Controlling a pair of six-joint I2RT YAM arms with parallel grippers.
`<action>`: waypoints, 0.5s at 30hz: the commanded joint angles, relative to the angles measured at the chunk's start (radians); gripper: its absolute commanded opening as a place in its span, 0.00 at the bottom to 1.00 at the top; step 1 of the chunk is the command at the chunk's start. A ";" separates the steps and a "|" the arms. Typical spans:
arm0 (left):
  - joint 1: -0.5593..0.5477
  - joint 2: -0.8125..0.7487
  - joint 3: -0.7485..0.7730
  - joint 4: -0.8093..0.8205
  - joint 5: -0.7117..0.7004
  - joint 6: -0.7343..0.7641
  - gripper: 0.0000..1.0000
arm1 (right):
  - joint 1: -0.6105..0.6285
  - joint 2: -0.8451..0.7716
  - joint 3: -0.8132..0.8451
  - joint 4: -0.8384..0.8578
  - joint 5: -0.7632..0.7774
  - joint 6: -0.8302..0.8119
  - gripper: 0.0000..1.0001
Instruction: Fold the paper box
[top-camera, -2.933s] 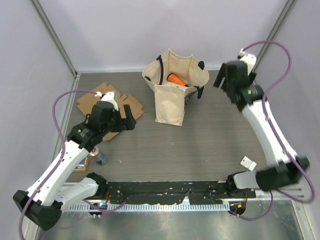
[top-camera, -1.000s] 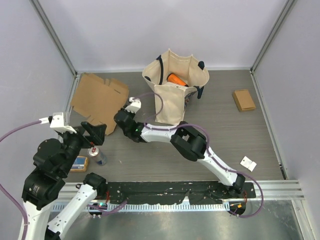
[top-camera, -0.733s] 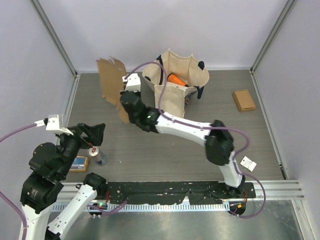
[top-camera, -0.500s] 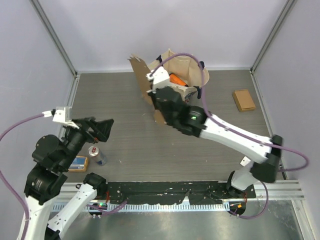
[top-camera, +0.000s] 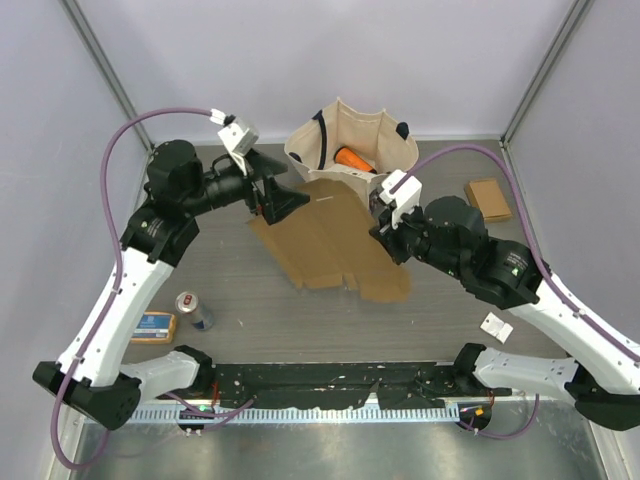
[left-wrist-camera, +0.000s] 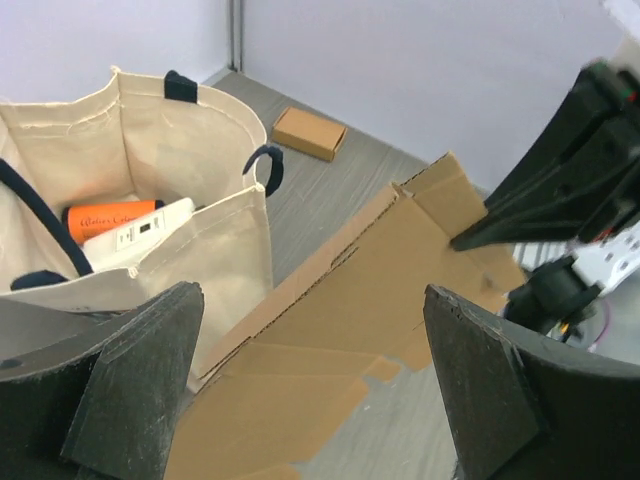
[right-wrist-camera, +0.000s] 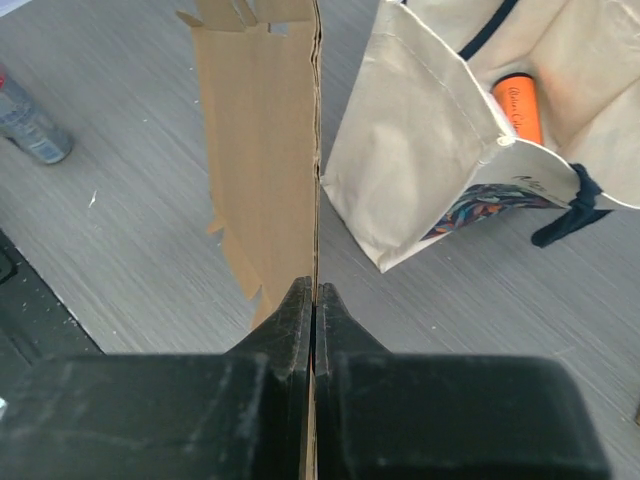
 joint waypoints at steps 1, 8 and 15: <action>0.011 -0.002 0.001 0.062 0.201 0.259 1.00 | -0.062 0.019 0.030 -0.026 -0.229 -0.028 0.01; 0.011 0.131 0.118 -0.217 0.348 0.507 0.98 | -0.124 0.055 0.025 0.008 -0.387 -0.045 0.01; 0.011 0.192 0.092 -0.243 0.307 0.581 0.77 | -0.168 0.086 0.019 0.039 -0.489 -0.043 0.01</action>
